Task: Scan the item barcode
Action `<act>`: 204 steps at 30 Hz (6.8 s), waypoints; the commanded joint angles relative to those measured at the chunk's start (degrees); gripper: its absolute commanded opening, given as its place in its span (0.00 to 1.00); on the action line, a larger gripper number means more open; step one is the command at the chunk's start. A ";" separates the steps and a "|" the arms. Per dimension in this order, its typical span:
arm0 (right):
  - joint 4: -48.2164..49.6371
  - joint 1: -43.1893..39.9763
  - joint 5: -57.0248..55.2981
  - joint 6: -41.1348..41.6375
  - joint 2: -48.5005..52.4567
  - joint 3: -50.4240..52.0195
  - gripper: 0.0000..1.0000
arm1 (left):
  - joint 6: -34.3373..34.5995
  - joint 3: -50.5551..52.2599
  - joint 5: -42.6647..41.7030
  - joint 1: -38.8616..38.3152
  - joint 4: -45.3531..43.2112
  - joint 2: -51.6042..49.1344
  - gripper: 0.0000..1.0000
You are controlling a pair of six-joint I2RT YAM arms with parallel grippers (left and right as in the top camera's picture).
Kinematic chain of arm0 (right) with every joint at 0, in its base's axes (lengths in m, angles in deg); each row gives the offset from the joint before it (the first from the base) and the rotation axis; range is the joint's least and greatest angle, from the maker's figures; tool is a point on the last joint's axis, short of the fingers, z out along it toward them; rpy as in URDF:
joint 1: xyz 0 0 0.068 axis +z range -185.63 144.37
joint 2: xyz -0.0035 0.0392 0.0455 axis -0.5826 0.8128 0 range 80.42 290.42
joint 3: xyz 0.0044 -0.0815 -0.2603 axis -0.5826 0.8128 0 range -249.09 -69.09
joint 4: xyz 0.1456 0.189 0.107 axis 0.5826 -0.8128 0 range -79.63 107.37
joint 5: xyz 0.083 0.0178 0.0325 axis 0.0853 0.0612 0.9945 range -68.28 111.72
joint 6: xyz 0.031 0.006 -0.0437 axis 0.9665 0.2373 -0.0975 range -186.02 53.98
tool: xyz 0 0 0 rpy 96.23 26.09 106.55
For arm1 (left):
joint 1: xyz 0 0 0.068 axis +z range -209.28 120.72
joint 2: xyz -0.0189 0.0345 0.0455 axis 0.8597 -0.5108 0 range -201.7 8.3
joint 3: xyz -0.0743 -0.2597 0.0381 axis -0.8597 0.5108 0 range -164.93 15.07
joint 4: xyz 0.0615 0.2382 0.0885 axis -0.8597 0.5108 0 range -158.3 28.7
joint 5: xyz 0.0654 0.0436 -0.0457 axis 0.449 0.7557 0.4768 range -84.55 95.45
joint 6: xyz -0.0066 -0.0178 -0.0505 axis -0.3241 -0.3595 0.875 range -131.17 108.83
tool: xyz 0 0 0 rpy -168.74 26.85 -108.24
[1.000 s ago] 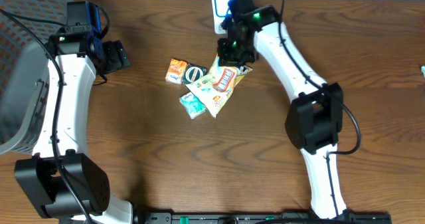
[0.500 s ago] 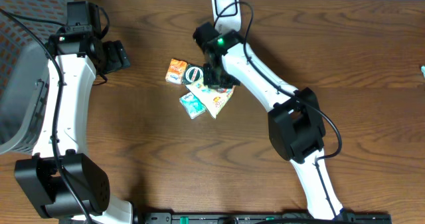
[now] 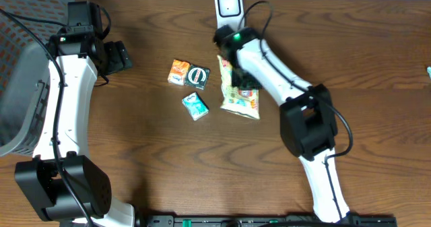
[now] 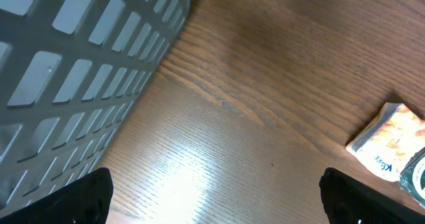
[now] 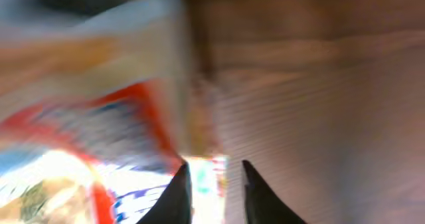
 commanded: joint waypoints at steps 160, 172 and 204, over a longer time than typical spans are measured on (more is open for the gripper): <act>8.33 13.40 -11.65 -6.93 -0.59 3.43 0.99 | -0.50 0.28 -0.13 0.13 0.11 -0.57 0.98; 12.90 10.88 -12.37 -5.66 -0.59 12.15 0.99 | -0.50 0.28 -0.13 0.13 0.11 -0.57 0.98; 14.91 -8.33 42.14 -22.88 -20.09 9.25 0.01 | -0.50 0.28 -0.13 0.13 0.11 -0.57 0.98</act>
